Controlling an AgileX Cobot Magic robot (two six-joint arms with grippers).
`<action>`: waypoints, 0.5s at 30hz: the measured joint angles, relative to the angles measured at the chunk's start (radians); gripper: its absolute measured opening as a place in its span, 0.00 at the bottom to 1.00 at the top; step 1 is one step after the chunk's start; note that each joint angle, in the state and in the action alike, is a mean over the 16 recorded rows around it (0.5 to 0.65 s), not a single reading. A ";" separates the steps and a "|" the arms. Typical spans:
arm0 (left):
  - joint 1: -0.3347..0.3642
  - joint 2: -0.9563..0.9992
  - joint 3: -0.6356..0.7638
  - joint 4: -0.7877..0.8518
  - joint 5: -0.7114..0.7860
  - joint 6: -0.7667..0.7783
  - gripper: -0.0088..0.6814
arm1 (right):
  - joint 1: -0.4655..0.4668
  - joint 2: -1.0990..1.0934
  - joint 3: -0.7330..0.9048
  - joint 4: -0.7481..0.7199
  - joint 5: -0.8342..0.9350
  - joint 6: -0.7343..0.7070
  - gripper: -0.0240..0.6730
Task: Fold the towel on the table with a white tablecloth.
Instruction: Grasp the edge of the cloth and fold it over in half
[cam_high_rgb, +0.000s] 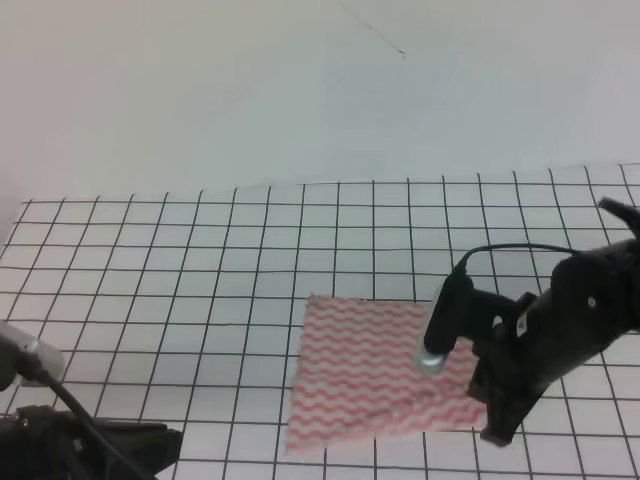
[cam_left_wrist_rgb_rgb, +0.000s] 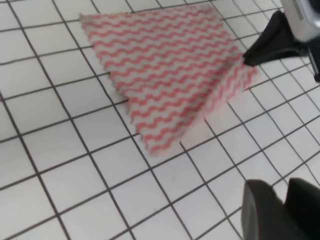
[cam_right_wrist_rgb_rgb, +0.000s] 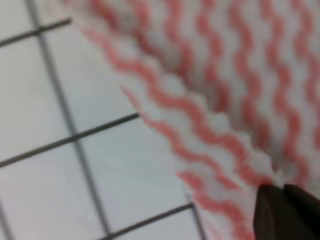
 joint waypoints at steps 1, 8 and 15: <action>0.000 0.000 0.000 0.003 -0.001 -0.002 0.15 | -0.007 0.008 -0.011 -0.003 0.000 0.005 0.04; 0.000 0.001 0.000 0.019 0.000 -0.018 0.15 | -0.052 0.058 -0.083 -0.020 -0.001 0.019 0.04; 0.000 0.001 0.000 0.023 0.000 -0.028 0.15 | -0.080 0.108 -0.146 -0.034 -0.003 0.019 0.04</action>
